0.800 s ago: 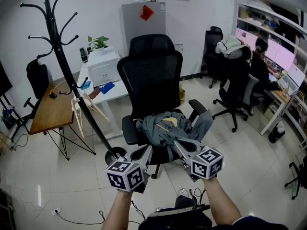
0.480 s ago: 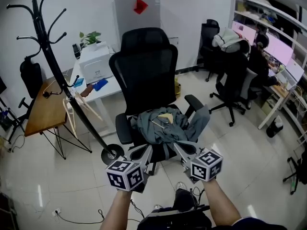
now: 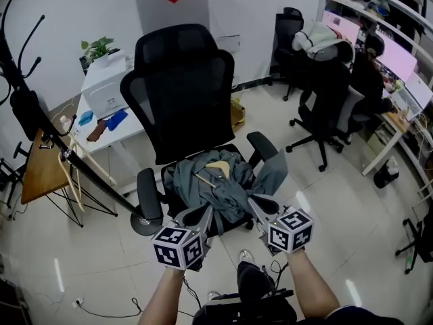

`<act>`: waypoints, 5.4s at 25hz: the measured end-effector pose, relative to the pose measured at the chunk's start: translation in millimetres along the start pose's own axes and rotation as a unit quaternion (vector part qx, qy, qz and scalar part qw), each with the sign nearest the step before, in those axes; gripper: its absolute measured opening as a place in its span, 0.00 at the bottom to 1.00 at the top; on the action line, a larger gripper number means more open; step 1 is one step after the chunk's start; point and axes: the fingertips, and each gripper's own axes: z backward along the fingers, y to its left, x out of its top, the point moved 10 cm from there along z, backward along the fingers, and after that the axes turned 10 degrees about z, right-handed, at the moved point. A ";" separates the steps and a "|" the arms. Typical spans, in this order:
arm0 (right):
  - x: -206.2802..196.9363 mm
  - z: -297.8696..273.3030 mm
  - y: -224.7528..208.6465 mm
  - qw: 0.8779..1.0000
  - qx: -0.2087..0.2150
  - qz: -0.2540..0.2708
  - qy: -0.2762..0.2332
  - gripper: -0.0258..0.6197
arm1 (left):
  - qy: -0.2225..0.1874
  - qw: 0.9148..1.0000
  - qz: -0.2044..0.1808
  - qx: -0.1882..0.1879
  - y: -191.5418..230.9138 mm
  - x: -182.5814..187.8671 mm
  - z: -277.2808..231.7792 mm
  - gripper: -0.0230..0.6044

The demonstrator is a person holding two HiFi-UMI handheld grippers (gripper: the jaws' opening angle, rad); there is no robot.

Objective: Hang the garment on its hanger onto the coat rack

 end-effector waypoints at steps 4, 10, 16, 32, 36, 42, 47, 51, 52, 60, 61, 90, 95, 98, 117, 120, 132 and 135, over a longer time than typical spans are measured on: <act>-3.9 -28.1 -46.3 1.000 0.012 -0.006 0.021 0.09 | 0.004 1.000 -0.013 0.011 0.4 12.0 -49.2 0.04; 13.7 -62.8 -97.0 0.997 0.060 0.010 0.038 0.10 | 0.002 0.998 -0.015 0.058 6.2 33.6 -102.9 0.04; 7.1 -88.1 -119.8 0.996 0.073 -0.005 0.055 0.10 | 0.008 0.997 -0.008 0.081 18.2 37.6 -122.5 0.04; -125.2 -187.2 -139.6 0.969 0.078 -0.052 0.231 0.35 | 0.065 0.993 0.044 0.093 93.2 -18.4 -174.0 0.04; -167.3 -226.3 -153.1 0.960 0.064 -0.060 0.266 0.35 | 0.087 0.990 0.063 0.095 116.4 -45.5 -189.8 0.04; -219.3 -267.8 -163.2 0.943 0.066 -0.084 0.315 0.40 | 0.105 0.986 0.096 0.090 130.3 -83.0 -203.4 0.04; -246.1 -287.5 -158.4 0.932 0.071 -0.098 0.342 0.41 | 0.119 0.984 0.107 0.082 135.2 -98.1 -206.4 0.04; -254.6 -304.8 -157.0 0.923 0.086 -0.117 0.357 0.37 | 0.117 0.983 0.113 0.080 138.6 -96.8 -205.8 0.04; -255.6 -308.8 -158.1 0.921 0.085 -0.119 0.361 0.33 | 0.117 0.983 0.113 0.081 140.0 -96.2 -205.5 0.04; -210.5 -290.5 -151.1 0.947 0.070 -0.069 0.307 0.14 | 0.117 0.984 0.108 0.084 146.3 -89.0 -195.7 0.04; -200.3 -285.3 -147.3 0.951 0.073 -0.053 0.294 0.13 | 0.114 0.984 0.105 0.084 144.6 -85.5 -194.2 0.04; 193.5 -70.0 -153.9 0.965 0.078 0.245 -0.048 0.11 | -0.137 0.984 -0.092 0.068 4.0 152.3 -64.6 0.04; 260.5 -46.7 -142.9 0.949 0.119 0.277 -0.096 0.11 | -0.185 0.970 -0.131 0.085 -24.2 198.2 -26.3 0.04; 282.9 -40.2 -127.3 0.936 0.157 0.293 -0.115 0.11 | -0.207 0.962 -0.142 0.108 -34.9 210.8 1.3 0.04; 247.1 1.7 142.1 0.871 0.361 0.305 -0.134 0.11 | -0.267 0.920 -0.134 0.252 -48.2 119.7 282.8 0.04; 239.7 1.7 192.9 0.861 0.391 0.297 -0.135 0.11 | -0.276 0.912 -0.128 0.274 -51.5 94.5 330.8 0.04; 255.6 -76.1 317.5 0.837 0.457 0.277 -0.116 0.11 | -0.299 0.887 -0.097 0.340 -26.3 65.2 422.0 0.04; 268.0 -113.6 334.2 0.840 0.456 0.272 -0.111 0.11 | -0.294 0.886 -0.097 0.344 -3.3 76.3 423.4 0.04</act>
